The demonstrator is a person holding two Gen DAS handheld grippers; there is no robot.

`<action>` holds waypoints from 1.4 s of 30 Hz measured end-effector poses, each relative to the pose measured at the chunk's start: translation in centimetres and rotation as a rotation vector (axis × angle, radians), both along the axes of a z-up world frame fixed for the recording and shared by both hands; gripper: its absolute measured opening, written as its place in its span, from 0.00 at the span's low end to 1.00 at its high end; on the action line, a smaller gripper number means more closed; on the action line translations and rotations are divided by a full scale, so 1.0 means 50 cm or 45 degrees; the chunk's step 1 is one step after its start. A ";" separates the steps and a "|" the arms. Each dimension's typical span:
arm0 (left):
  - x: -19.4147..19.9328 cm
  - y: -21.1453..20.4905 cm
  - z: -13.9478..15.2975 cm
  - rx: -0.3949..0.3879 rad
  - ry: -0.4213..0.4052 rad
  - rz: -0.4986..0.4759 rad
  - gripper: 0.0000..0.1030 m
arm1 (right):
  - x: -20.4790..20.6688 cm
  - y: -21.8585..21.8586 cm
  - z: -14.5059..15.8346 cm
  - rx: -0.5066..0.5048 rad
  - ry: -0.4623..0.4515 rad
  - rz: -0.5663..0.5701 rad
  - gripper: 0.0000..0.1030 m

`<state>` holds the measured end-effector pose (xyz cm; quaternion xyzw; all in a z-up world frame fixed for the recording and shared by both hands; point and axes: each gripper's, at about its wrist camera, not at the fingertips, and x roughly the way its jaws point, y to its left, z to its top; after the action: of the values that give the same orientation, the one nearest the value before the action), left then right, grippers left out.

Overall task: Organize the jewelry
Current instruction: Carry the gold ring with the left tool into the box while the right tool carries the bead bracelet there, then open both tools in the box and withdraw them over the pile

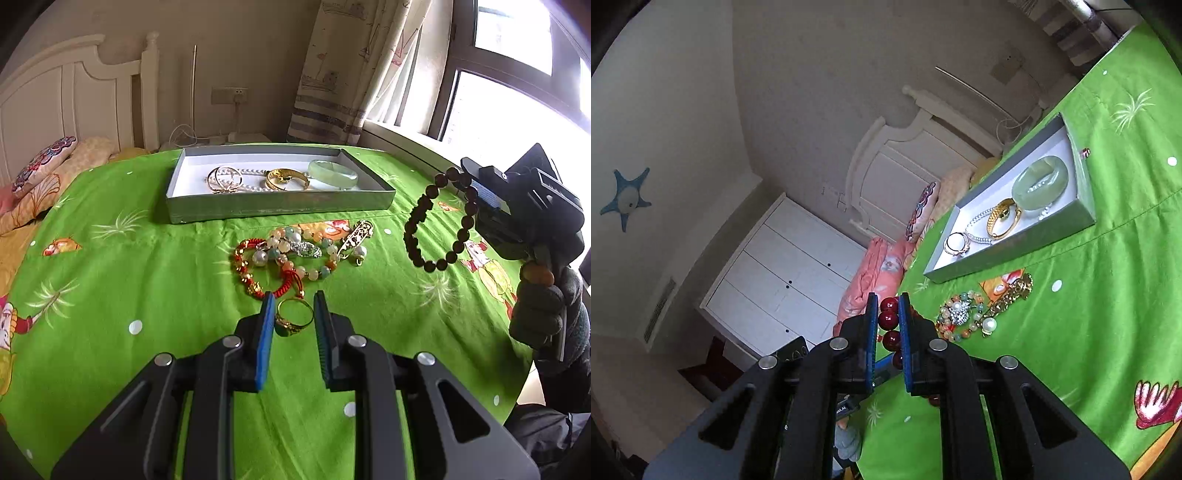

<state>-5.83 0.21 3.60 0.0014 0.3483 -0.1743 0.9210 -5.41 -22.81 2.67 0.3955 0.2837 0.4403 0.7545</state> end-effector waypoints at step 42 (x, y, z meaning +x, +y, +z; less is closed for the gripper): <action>0.469 0.088 0.005 -0.080 0.180 0.445 0.66 | 0.436 0.224 0.061 -0.776 -0.027 -0.306 0.12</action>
<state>17.60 4.61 3.83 -0.1000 0.4016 -0.0223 0.9101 16.38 -11.62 5.72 0.1774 0.3457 0.2469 0.8877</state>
